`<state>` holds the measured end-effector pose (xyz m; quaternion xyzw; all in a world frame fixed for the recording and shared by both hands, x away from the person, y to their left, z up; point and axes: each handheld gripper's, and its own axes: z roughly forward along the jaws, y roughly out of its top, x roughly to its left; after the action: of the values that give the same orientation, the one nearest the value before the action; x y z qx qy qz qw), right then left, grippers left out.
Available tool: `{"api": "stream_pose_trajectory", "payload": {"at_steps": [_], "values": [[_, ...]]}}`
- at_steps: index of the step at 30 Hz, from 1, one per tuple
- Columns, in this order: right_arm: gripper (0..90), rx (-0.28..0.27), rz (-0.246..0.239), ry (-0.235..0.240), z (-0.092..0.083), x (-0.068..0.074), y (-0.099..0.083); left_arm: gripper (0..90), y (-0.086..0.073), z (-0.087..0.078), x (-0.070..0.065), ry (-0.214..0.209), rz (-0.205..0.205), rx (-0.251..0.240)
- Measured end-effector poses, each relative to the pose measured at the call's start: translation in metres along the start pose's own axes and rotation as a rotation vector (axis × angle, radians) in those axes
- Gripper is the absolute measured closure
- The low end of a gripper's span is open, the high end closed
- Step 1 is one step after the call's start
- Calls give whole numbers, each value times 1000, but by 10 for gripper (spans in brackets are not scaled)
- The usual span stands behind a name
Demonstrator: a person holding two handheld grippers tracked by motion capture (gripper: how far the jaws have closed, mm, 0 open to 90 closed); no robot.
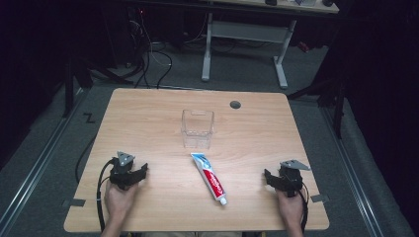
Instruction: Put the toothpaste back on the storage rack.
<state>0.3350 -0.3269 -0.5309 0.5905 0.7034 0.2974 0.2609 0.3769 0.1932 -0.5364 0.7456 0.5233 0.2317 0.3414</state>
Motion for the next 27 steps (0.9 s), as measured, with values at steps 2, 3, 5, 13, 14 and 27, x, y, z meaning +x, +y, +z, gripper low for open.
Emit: {"api": "stream_pose_trajectory", "payload": {"at_steps": [2,3,5,13,14,27], "values": [[311,0,0,0,0,0,0,398,0,0,0,-1,1,1],[312,0,0,0,0,0,0,395,0,0,0,-3,2,3],[312,0,-1,0,0,0,0,390,0,0,0,-5,3,6],[313,-1,-11,4,0,-1,1,375,0,0,0,-7,4,6],[313,-1,-11,4,0,-1,1,375,0,0,0,-7,4,6],[397,56,7,14,0,-2,9,363,0,0,-1,-6,5,6]]}}
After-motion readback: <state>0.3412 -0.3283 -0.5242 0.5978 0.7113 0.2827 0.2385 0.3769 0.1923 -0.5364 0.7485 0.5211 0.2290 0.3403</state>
